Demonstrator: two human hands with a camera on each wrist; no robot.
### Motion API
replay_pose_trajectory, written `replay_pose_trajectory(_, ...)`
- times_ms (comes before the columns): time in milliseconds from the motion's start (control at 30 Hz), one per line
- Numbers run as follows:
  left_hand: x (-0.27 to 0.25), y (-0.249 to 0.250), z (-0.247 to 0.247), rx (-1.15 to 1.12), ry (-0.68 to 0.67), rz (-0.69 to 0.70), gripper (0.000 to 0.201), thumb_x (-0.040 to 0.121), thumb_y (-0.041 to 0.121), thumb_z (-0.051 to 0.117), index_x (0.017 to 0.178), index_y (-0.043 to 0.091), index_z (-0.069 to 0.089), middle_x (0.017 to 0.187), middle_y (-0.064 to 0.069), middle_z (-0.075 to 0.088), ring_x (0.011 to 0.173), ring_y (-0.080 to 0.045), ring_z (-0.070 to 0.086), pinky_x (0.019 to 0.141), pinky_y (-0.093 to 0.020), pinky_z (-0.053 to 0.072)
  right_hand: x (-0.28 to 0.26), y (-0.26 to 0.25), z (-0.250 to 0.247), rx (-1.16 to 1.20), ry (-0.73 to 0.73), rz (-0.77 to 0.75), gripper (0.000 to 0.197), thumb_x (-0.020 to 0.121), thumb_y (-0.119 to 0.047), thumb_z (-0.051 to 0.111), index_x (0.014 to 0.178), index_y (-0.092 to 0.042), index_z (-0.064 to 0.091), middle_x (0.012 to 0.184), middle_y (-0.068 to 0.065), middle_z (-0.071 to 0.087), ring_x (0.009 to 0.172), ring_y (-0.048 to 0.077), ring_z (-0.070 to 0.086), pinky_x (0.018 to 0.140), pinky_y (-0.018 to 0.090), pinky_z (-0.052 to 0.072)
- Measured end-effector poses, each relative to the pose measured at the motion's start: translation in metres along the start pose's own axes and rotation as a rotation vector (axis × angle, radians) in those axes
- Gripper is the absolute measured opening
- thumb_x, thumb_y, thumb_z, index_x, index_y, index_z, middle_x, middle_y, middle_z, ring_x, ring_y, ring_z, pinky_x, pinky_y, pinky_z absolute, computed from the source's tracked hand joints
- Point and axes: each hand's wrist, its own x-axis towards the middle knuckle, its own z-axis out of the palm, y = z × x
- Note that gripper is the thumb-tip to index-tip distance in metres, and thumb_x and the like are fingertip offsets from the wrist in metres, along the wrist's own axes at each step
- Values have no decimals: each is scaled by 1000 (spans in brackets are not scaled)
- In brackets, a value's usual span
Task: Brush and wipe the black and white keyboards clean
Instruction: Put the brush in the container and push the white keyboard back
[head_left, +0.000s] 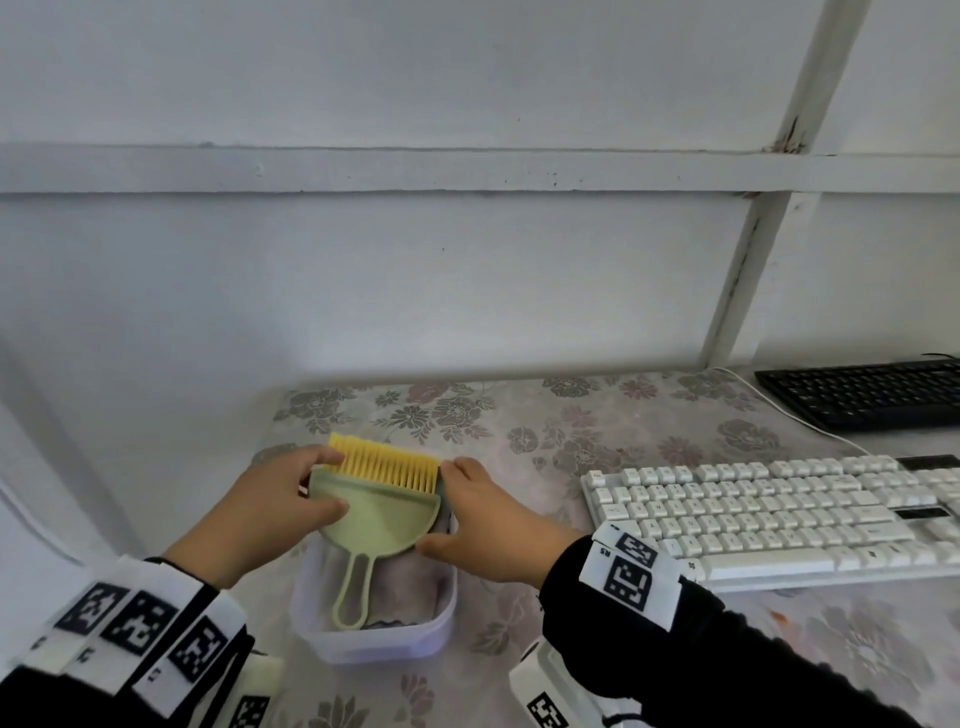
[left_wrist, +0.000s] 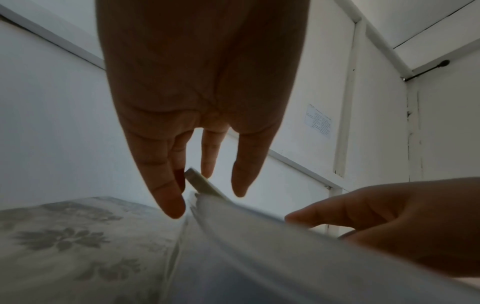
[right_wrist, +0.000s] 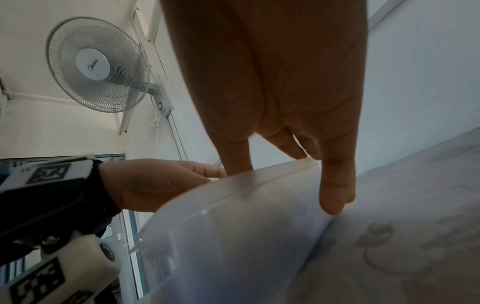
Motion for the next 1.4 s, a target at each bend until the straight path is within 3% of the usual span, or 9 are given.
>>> replay_pose_trajectory(133, -3, -1, 4, 39, -38, -26, 56, 82, 19, 69, 132, 22, 46, 111, 4, 50, 92, -16, 56, 75, -27, 45, -9, 3, 1, 12, -31, -26, 79, 90, -37, 59, 148, -8, 14, 151, 5, 14, 138, 32, 26, 112, 42, 29)
replay_pose_trajectory(333, -6, 15, 8, 207, 52, 14, 71, 80, 31, 69, 141, 20, 34, 140, -9, 39, 131, -24, 35, 106, -38, 33, -24, 9, -12, 7, -37, -24, 73, 91, -42, 55, 145, -5, 21, 151, 6, 18, 138, 33, 27, 112, 42, 29)
replay_pose_trajectory(533, -17, 66, 31, 218, 22, 122, 69, 86, 34, 62, 144, 24, 26, 147, -1, 31, 134, -19, 32, 106, -32, 30, -56, 34, -41, 37, 15, -3, 70, 92, -42, 54, 144, -5, 24, 153, 5, 19, 139, 26, 26, 113, 35, 27)
replay_pose_trajectory(700, -24, 105, 62, 137, -34, 194, 73, 86, 37, 60, 146, 27, 20, 150, 4, 28, 136, -14, 30, 109, -31, 31, -96, 81, -79, 118, 75, 31, 70, 93, -42, 54, 148, -14, 22, 155, -4, 19, 140, 12, 23, 104, 16, 19)
replay_pose_trajectory(1000, -32, 157, 128, 81, -171, 149, 79, 87, 43, 57, 148, 30, 10, 151, 8, 25, 136, -13, 29, 111, -31, 30, -182, 203, -146, 81, 245, 285, 67, 91, -37, 58, 147, -20, 26, 152, -5, 27, 130, 7, 33, 106, 18, 25)
replay_pose_trajectory(1167, -31, 166, 161, 106, -208, 74, 84, 84, 43, 61, 148, 26, 9, 151, 5, 27, 136, -13, 30, 111, -30, 30, -225, 265, -173, 46, 315, 431, 66, 72, -59, 69, 126, -33, 41, 132, -2, 44, 117, 7, 40, 93, 20, 29)
replay_pose_trajectory(1233, -33, 171, 171, 124, -231, 65, 84, 84, 39, 64, 147, 26, 11, 146, 9, 29, 134, -13, 31, 108, -25, 32, -239, 283, -182, 30, 346, 498, 51, 77, -44, 72, 118, -31, 45, 127, 0, 46, 121, 13, 41, 93, 24, 31)
replay_pose_trajectory(1333, -36, 174, 182, 123, -292, 72, 52, 83, 27, 68, 117, 40, 32, 111, 29, 37, 103, 10, 45, 82, -3, 38, -255, 313, -189, 16, 284, 590, 90, 65, -56, 75, 137, -15, 40, 145, 5, 34, 133, 21, 34, 105, 32, 30)
replay_pose_trajectory(1400, -36, 173, 187, 72, -334, 82, 59, 77, 30, 74, 105, 52, 27, 106, 37, 37, 92, 20, 47, 91, -9, 41, -260, 336, -190, 12, 253, 630, 117, 46, -75, 72, 141, -18, 35, 148, 2, 32, 133, 19, 35, 108, 34, 31)
